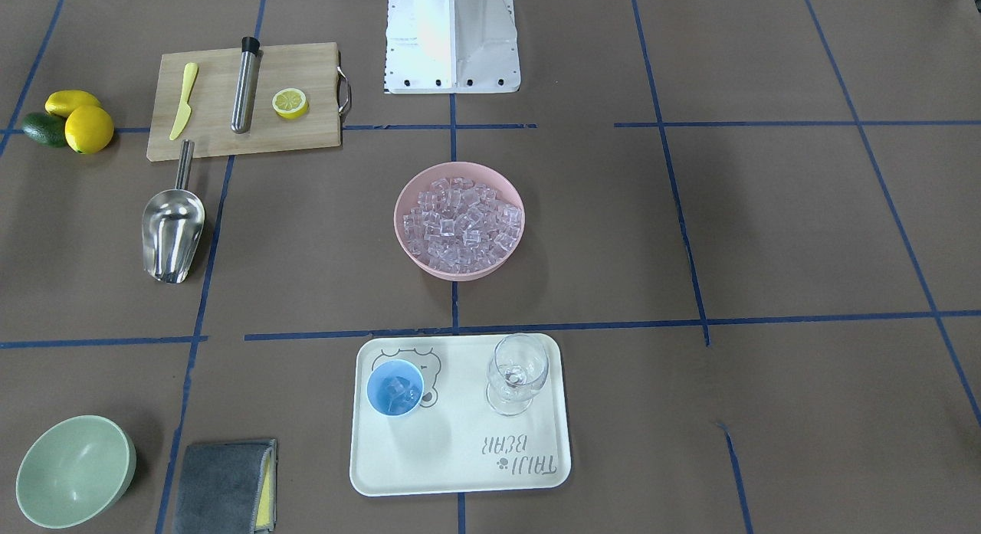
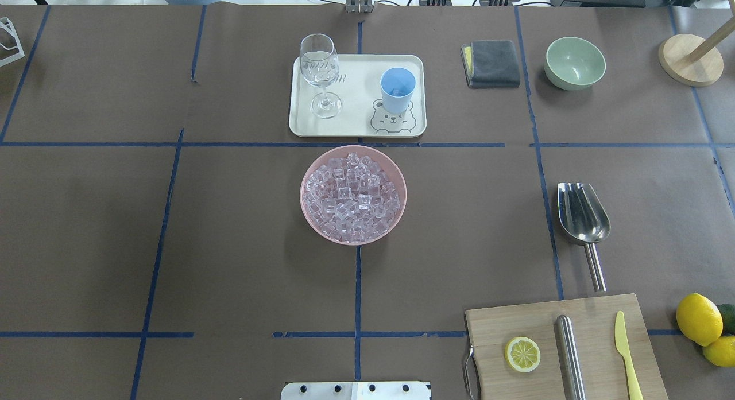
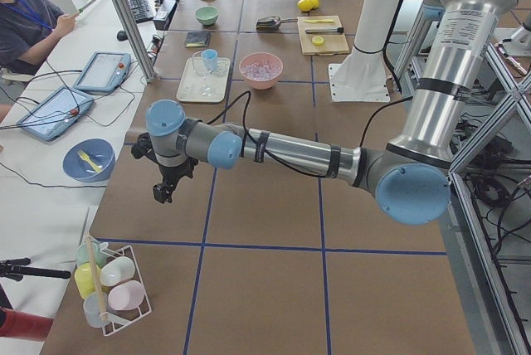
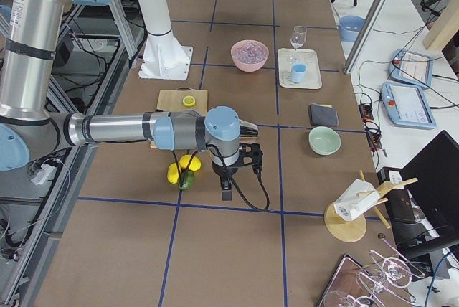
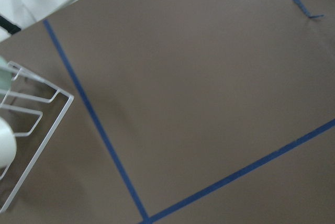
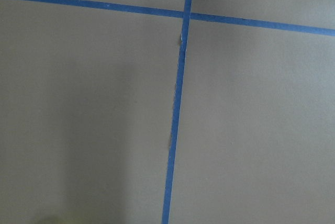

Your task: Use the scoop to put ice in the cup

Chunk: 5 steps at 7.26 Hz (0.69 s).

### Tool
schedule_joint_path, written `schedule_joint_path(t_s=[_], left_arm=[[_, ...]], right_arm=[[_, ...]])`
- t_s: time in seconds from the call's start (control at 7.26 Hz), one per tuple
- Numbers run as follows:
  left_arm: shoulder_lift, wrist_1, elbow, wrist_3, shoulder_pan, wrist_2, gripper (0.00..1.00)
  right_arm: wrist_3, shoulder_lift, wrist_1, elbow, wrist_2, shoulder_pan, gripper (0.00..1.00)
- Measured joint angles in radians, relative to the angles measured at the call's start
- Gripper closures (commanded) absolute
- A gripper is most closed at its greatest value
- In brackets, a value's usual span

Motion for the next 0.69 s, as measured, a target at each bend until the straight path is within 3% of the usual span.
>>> schedule_joint_path(t_s=[0.69], left_arm=[[0.099, 0.006, -0.020, -0.148, -0.056, -0.038, 0.00]], right_arm=[[-0.002, -0.013, -0.009, 0.016, 0.010, 0.006, 0.00]])
